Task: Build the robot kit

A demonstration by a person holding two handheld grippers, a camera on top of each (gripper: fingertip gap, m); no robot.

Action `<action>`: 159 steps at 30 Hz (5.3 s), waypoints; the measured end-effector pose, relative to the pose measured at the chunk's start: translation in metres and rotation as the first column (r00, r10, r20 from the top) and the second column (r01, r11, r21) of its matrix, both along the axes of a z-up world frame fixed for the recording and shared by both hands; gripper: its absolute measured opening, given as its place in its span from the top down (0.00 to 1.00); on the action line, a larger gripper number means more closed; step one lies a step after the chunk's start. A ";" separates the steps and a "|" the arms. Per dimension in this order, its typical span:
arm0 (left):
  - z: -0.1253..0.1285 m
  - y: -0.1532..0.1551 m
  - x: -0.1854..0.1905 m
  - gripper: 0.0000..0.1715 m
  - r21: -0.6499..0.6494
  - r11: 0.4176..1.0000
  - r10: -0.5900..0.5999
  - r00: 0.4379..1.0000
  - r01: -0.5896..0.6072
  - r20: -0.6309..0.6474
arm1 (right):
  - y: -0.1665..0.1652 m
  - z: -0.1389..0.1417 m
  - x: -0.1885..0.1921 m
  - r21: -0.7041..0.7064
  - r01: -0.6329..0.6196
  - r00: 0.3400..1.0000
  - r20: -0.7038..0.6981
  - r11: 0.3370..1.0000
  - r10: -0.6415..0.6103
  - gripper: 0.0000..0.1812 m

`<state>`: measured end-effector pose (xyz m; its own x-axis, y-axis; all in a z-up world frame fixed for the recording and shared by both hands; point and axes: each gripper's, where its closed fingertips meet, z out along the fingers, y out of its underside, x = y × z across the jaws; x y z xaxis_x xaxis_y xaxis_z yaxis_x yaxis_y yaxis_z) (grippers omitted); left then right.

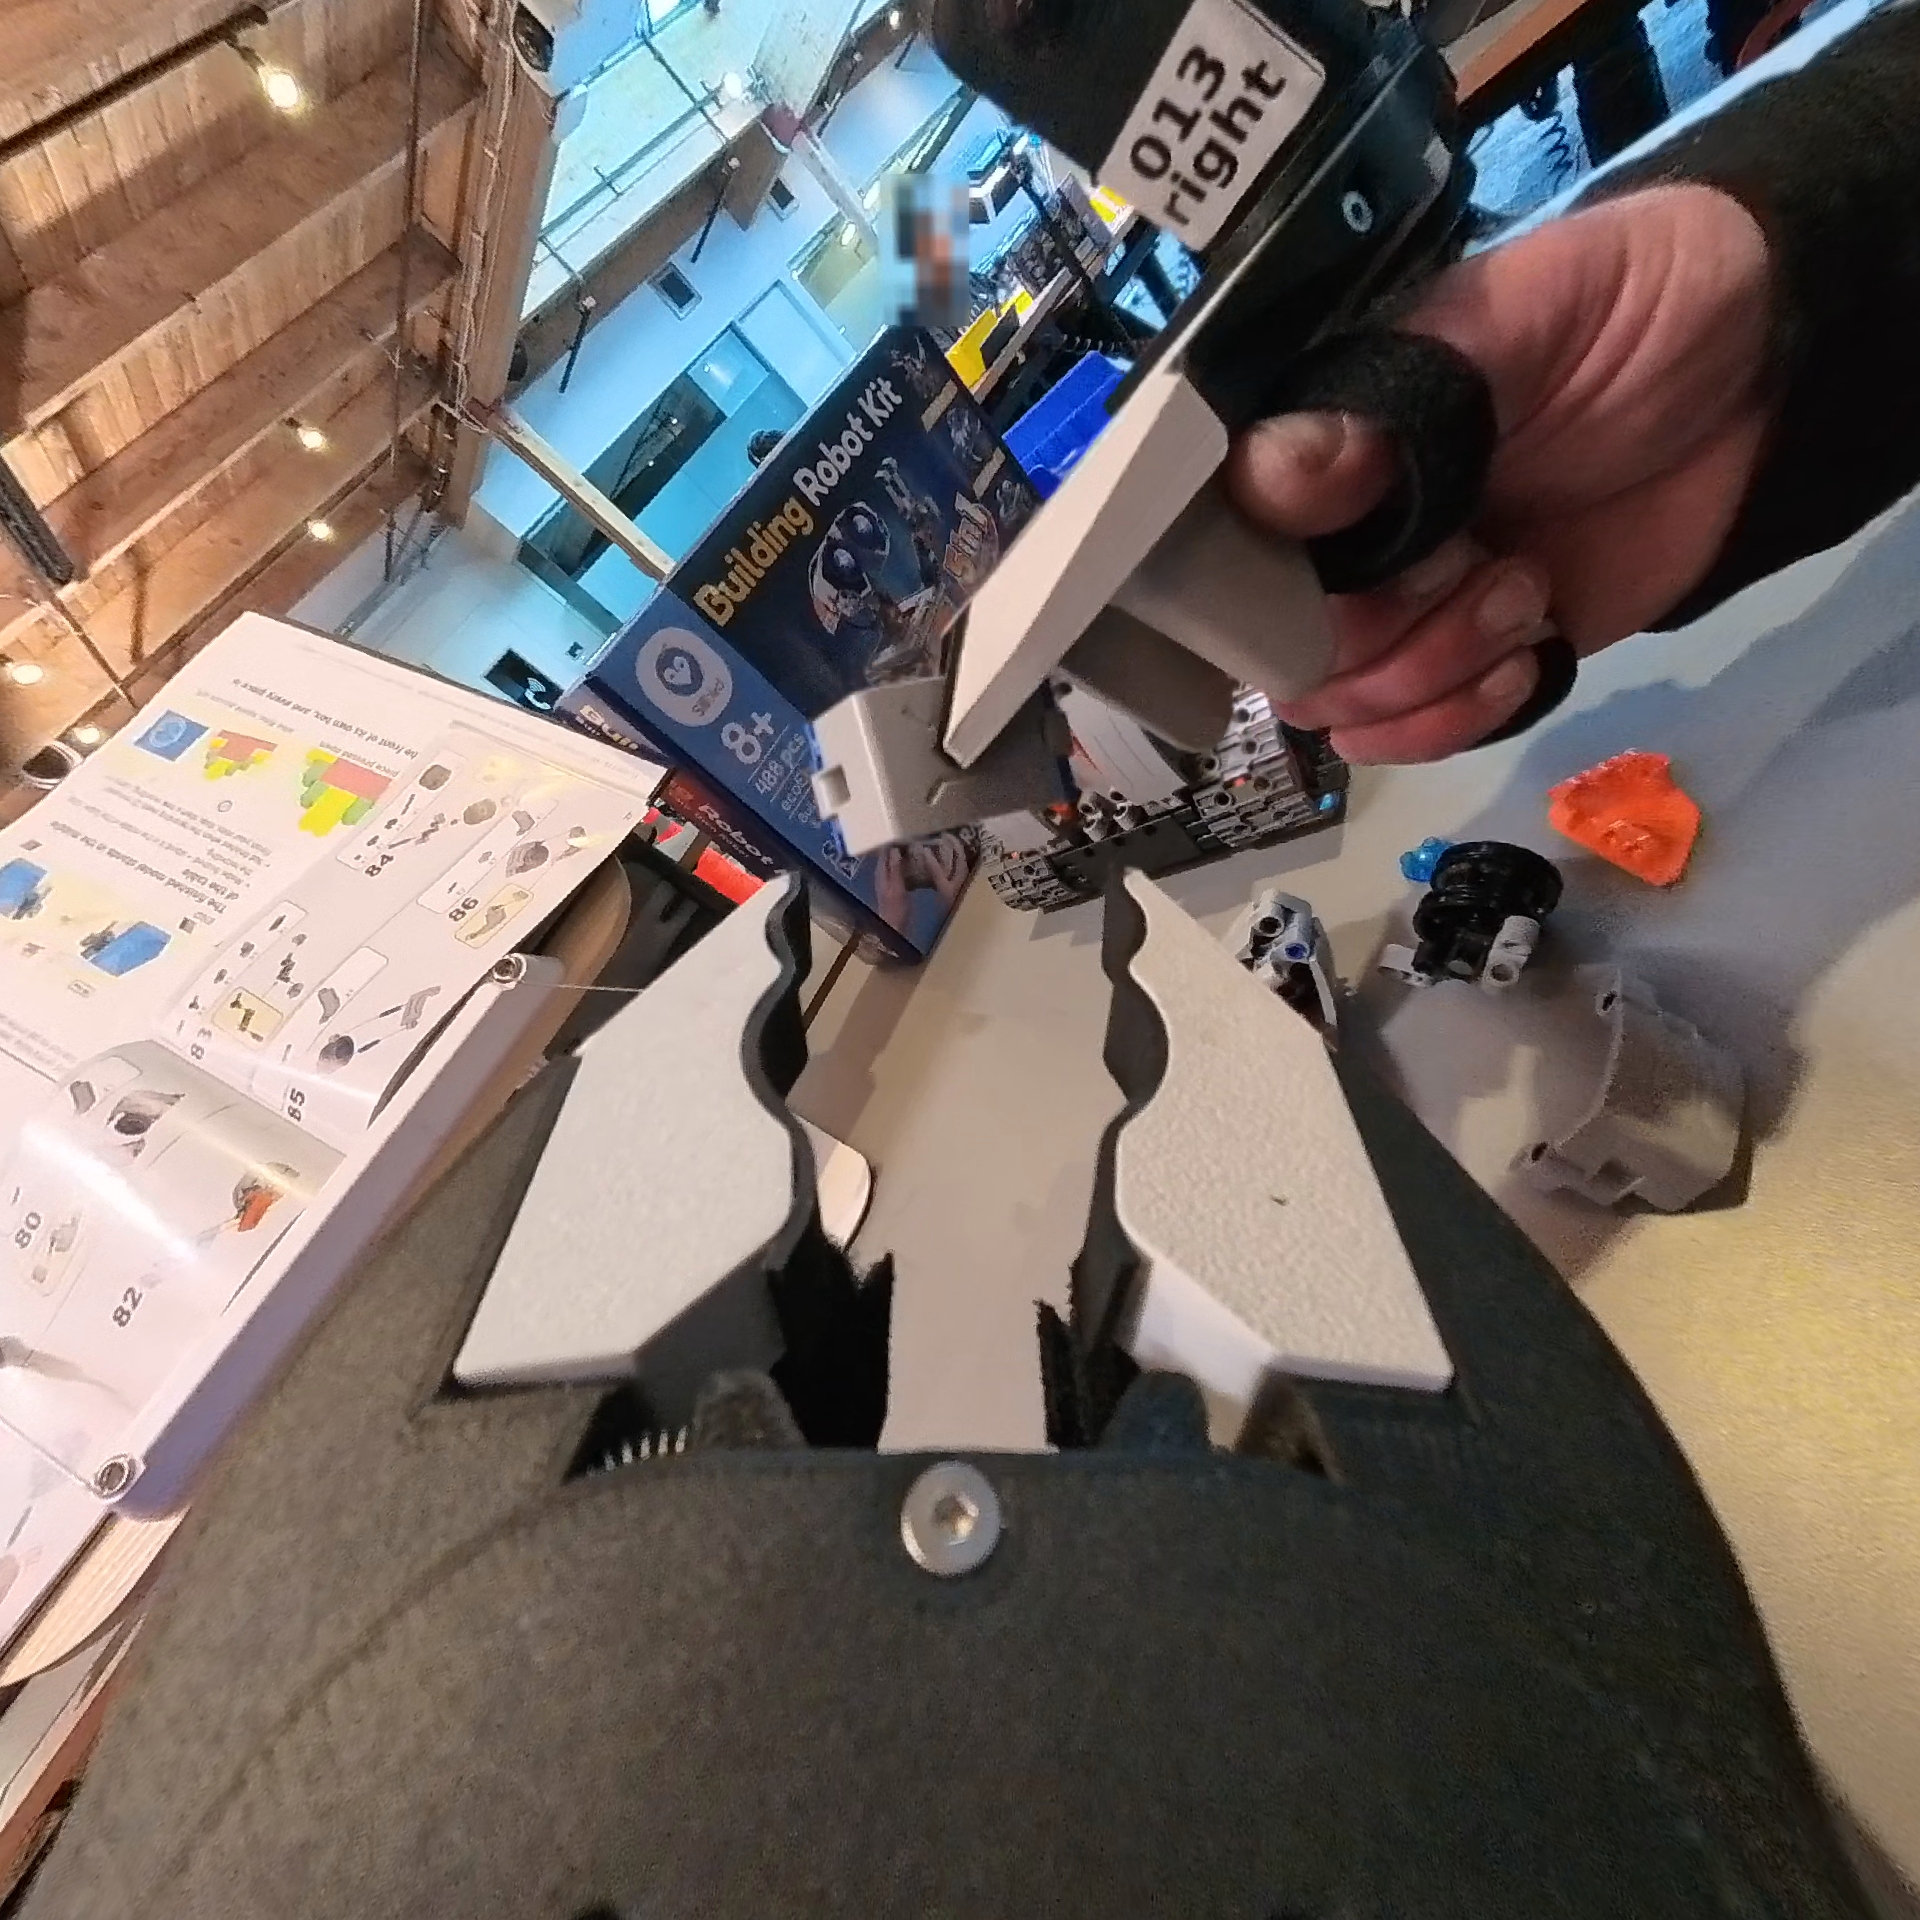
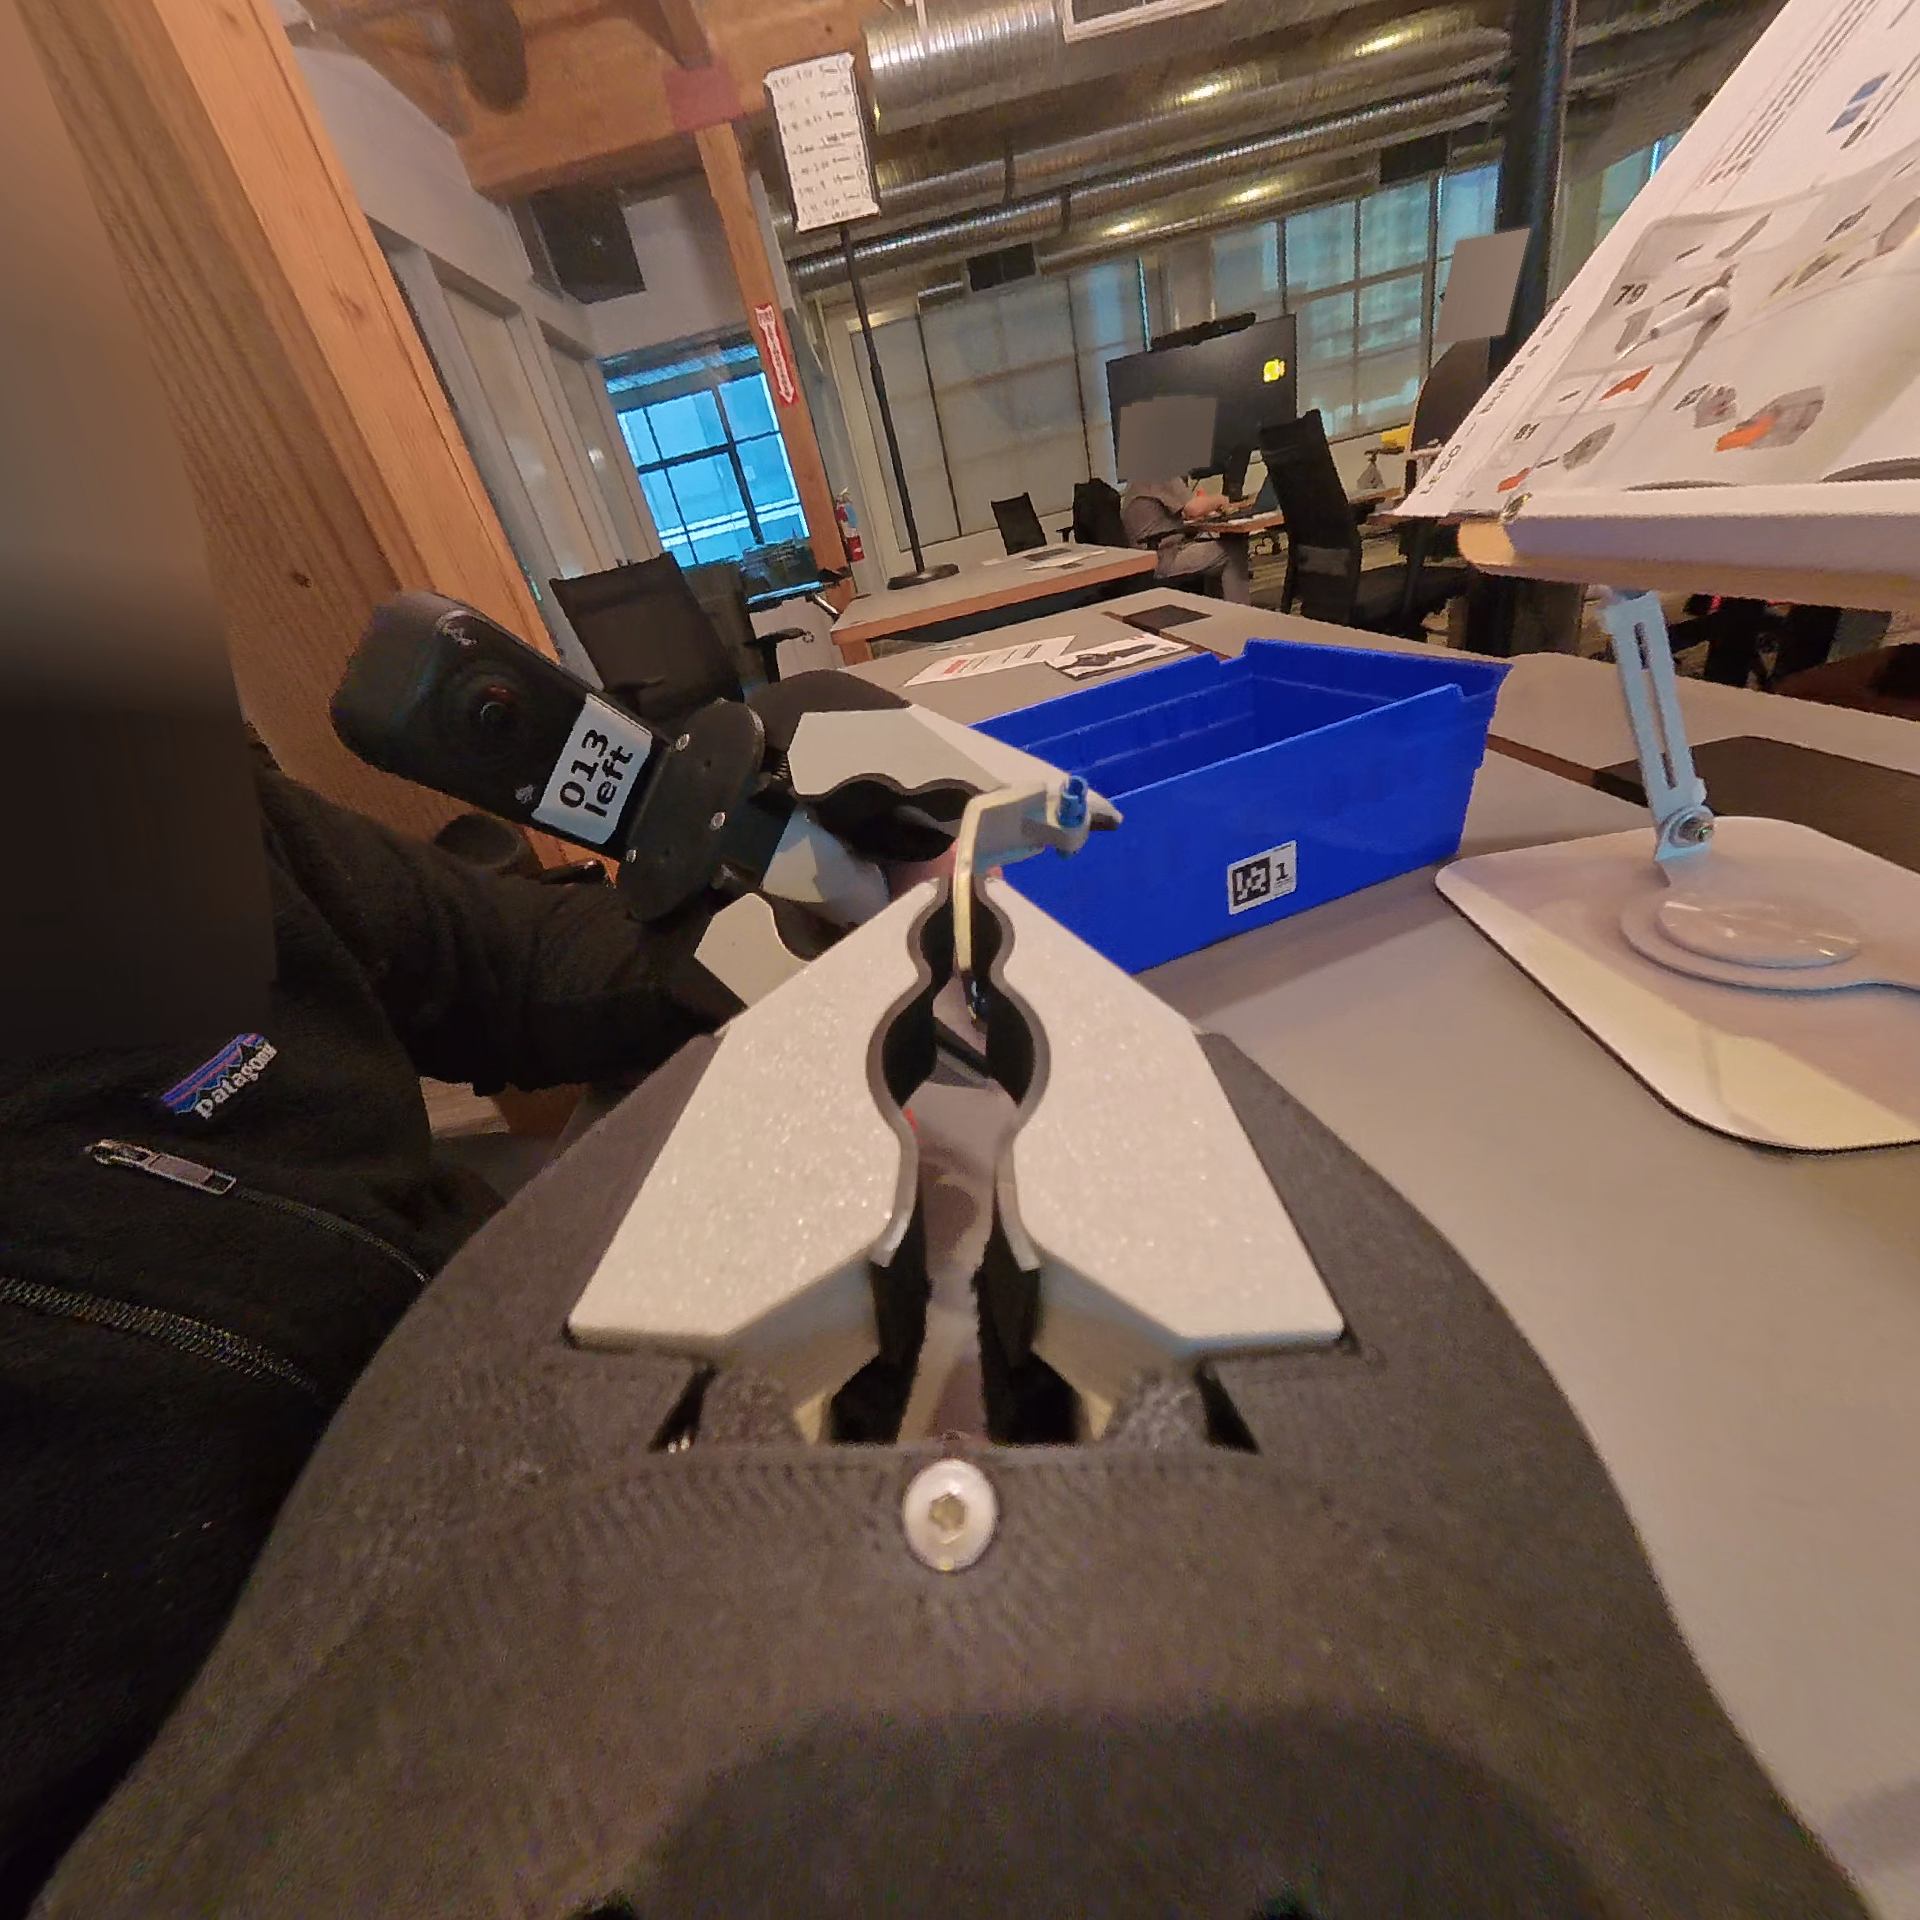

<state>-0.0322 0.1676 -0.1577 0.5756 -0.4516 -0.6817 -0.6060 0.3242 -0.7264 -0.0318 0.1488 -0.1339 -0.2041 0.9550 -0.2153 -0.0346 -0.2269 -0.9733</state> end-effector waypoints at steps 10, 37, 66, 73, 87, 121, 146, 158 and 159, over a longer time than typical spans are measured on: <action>0.001 0.001 -0.001 0.72 0.003 1.000 0.011 1.000 -0.011 0.001 | -0.007 0.000 -0.002 -0.008 -0.044 0.999 -0.016 0.999 0.043 1.00; 0.004 -0.004 0.003 0.75 0.019 1.000 -0.011 1.000 0.011 -0.001 | -0.012 -0.003 -0.005 -0.026 -0.077 0.997 -0.018 0.997 0.076 1.00; -0.002 0.003 0.000 0.70 -0.044 0.999 -0.001 0.999 0.002 0.032 | 0.003 0.001 -0.005 -0.211 -0.053 0.997 -0.057 0.976 0.042 1.00; -0.001 0.001 0.003 0.72 -0.037 0.999 -0.006 0.999 0.008 0.034 | -0.004 -0.007 -0.011 -0.170 -0.053 0.999 -0.013 0.984 0.052 1.00; -0.018 0.004 0.007 0.73 -0.070 0.997 0.010 0.996 -0.017 -0.090 | -0.003 -0.029 -0.016 0.078 0.045 0.975 0.212 0.996 -0.061 0.98; -0.102 -0.035 0.052 0.74 -0.665 0.733 -0.345 0.921 0.145 -0.180 | 0.043 -0.026 0.079 0.062 0.205 0.930 0.299 0.977 -0.214 1.00; -0.098 -0.024 0.081 0.84 -0.549 0.835 -0.260 0.909 0.041 -0.327 | 0.039 -0.022 0.085 0.112 0.209 0.931 0.282 0.971 -0.233 1.00; -0.139 -0.080 -0.007 0.82 -0.597 0.766 -0.085 0.882 -0.240 -0.464 | 0.018 -0.040 0.065 0.109 0.128 0.925 0.345 0.986 -0.158 1.00; -0.139 -0.082 -0.007 0.83 -0.592 0.772 -0.082 0.887 -0.232 -0.454 | 0.017 -0.043 0.064 0.105 0.124 0.923 0.352 0.987 -0.153 1.00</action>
